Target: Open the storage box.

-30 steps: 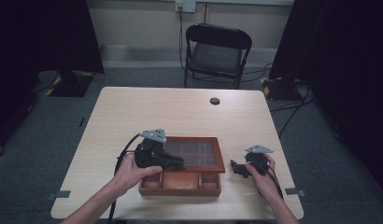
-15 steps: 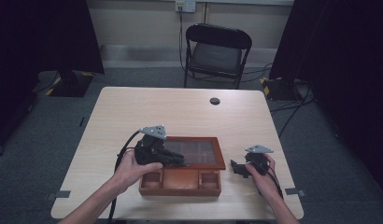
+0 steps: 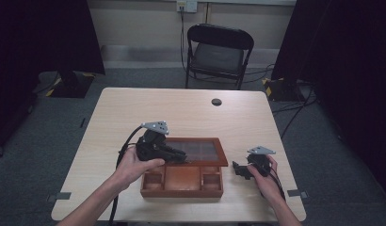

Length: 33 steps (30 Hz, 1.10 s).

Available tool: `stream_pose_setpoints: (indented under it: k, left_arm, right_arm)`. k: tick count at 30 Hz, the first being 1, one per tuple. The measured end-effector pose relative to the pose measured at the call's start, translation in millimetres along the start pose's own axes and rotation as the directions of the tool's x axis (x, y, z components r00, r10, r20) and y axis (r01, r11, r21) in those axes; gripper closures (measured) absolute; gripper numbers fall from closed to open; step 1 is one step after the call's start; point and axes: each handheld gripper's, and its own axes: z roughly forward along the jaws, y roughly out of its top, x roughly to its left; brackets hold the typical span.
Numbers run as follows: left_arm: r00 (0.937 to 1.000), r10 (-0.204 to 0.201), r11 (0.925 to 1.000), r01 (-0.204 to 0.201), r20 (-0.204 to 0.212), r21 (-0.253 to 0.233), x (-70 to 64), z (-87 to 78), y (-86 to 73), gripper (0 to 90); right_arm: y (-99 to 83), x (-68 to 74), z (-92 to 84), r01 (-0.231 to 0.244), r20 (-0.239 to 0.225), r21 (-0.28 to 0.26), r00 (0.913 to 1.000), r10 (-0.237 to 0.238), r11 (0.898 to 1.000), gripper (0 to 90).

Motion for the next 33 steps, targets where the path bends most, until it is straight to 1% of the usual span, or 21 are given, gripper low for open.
stream_pose_setpoints:
  k: [5, 6, 7, 8, 11, 12, 17, 18, 23, 25, 26, 27, 29, 33]
  left_arm:
    - [1.0, -0.001, 1.0, 0.001, -0.001, 0.005, 0.8, -0.8, 1.9, 81.2]
    - [1.0, -0.001, 1.0, 0.001, -0.002, -0.008, 0.9, -0.8, 2.4, 81.2]
    - [1.0, -0.001, 1.0, 0.001, -0.001, -0.007, 1.3, -1.8, 3.6, 81.2]
    - [1.0, -0.003, 0.9999, 0.003, -0.004, -0.01, 1.9, -2.6, 5.7, 81.2]
    - [0.9998, 0.004, 1.0, -0.004, -0.02, -0.001, 1.3, -4.2, 10.1, 81.3]
    - [0.9998, -0.002, 1.0, 0.001, -0.021, -0.007, 1.7, -4.6, 10.8, 81.3]
    - [0.9999, -0.007, 0.9999, 0.007, -0.015, -0.014, 3.8, -6.2, 12.9, 81.4]
    - [0.9998, -0.001, 0.9999, 0.0, -0.021, -0.015, 4.0, -6.7, 14.0, 81.4]
    - [0.9997, -0.001, 1.0, 0.001, -0.024, -0.008, 4.1, -7.7, 16.0, 81.5]
    - [0.9998, 0.0, 0.9999, -0.001, -0.022, -0.013, 5.0, -8.5, 17.9, 81.5]
    - [0.9996, -0.005, 0.9998, 0.004, -0.029, -0.02, 5.1, -9.1, 19.1, 81.5]
    - [0.9996, -0.005, 0.9998, 0.004, -0.029, -0.02, 5.1, -9.1, 19.1, 81.5]
    - [0.9991, -0.004, 0.9995, 0.002, -0.042, -0.03, 6.3, -11.2, 23.3, 81.6]
    - [0.9993, -0.004, 0.9995, 0.003, -0.038, -0.033, 8.8, -13.2, 25.8, 81.6]
  right_arm:
    - [0.0, 0.0, 0.0, 0.0, 0.0, 0.0, 1.0, 0.0, 1.0, 10.0]
    - [0.1, 0.2, 0.0, -0.003, 0.0, -0.001, 1.0, 0.003, 1.0, 10.0]
    - [0.1, 0.2, 0.0, -0.003, 0.0, -0.001, 1.0, 0.003, 1.0, 10.0]
    - [0.0, 0.1, 0.1, -0.001, 0.001, 0.0, 1.0, 0.001, 1.0, 10.0]
    - [0.0, -0.1, 0.2, 0.001, 0.001, -0.002, 1.0, -0.001, 1.0, 10.0]
    - [0.0, 0.0, 0.1, -0.001, 0.0, -0.001, 1.0, 0.001, 1.0, 10.0]
    - [0.0, 0.0, 0.1, 0.001, -0.001, 0.0, 1.0, -0.001, 1.0, 10.0]
    - [0.0, -0.1, 0.1, 0.001, -0.001, -0.001, 1.0, -0.001, 1.0, 10.0]
    - [0.0, 0.0, 0.1, 0.0, -0.001, 0.0, 1.0, 0.0, 1.0, 10.0]
    - [0.0, 0.1, 0.0, -0.002, -0.001, 0.001, 1.0, 0.002, 1.0, 10.0]
    - [0.0, 0.0, 0.0, 0.0, -0.001, 0.0, 1.0, 0.0, 1.0, 10.0]
    - [0.0, 0.0, 0.0, 0.0, -0.001, 0.0, 1.0, 0.0, 1.0, 10.0]
    - [0.1, -0.1, 0.0, 0.001, -0.001, 0.0, 1.0, -0.001, 1.0, 10.0]
    - [0.0, 0.1, 0.0, -0.001, -0.001, 0.001, 1.0, 0.001, 1.0, 10.0]
